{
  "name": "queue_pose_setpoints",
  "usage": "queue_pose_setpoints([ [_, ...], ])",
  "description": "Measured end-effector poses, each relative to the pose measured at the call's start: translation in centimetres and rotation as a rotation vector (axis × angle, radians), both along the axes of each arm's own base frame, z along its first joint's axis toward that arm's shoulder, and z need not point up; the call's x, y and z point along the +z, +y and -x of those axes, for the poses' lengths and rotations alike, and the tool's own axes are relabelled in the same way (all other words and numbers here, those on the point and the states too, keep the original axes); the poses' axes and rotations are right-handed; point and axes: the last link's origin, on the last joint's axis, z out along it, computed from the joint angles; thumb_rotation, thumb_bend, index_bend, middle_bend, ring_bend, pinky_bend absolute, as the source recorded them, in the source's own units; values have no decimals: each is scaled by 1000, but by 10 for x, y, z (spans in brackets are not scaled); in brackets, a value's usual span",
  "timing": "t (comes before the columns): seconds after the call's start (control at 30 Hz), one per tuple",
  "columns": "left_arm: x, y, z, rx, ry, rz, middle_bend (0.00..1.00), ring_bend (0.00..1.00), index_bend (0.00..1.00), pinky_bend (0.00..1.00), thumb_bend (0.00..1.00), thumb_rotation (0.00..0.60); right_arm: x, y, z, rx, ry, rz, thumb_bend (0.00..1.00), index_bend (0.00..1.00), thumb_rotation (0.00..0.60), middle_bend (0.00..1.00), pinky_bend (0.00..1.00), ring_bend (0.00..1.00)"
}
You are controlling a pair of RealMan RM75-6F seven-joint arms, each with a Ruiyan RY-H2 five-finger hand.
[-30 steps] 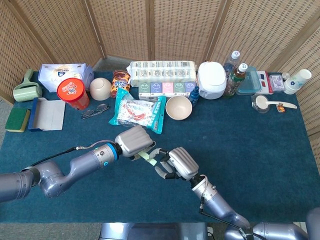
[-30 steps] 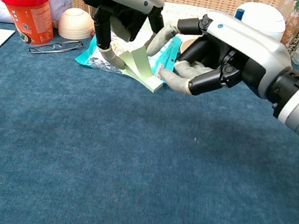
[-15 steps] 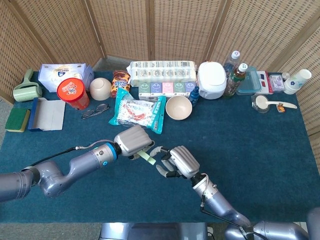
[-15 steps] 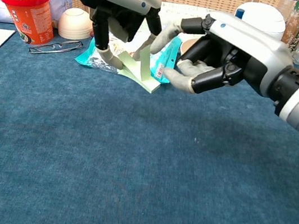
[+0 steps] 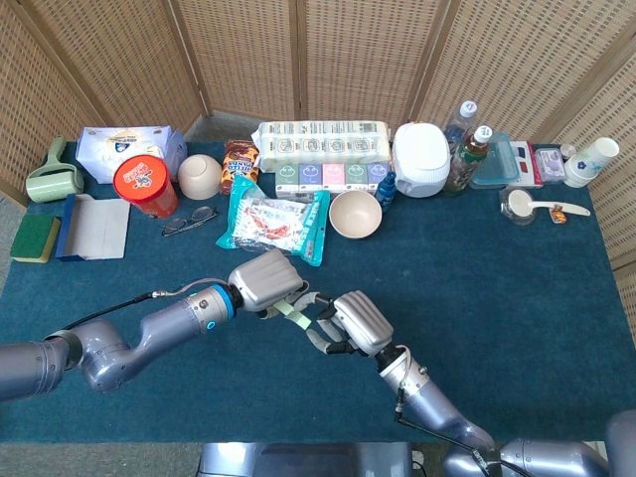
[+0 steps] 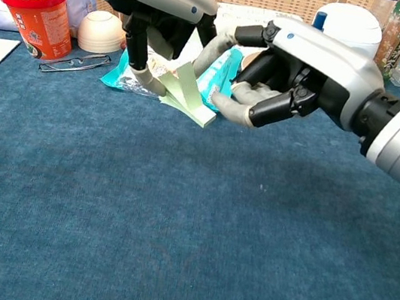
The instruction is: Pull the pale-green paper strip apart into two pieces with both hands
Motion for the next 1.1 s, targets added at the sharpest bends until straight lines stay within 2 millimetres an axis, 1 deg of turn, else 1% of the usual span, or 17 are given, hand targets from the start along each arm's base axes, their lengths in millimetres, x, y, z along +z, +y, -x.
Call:
queue_pose_setpoints([
  [0.2,0,1,2,5,2,-2,1000,1000,740,1000,350,600,3,-1,1,-3,-2,4,430,352,600,943,1000,1000],
  [0.47,0,0,-1,3,-5,1,1000,1000,740,1000,350,600,-3,2,-4,12,8,-14,430,346,600,943,1000,1000],
  [0.63,0,1,-1,8,-8,1,1000,1000,740,1000,351,600,-5,3,-4,14,13,-17,430,346,600,942,1000,1000],
  [0.77,0,0,0,9,-3,5,1000,1000,740,1000,350,600,-5,2,-2,6,15,-16,430,326,600,942,1000,1000],
  [1.1,2,-1,5,11,5,1,1000,1000,740,1000,350,600,3,-5,1,-11,9,4,430,322,600,942,1000,1000],
])
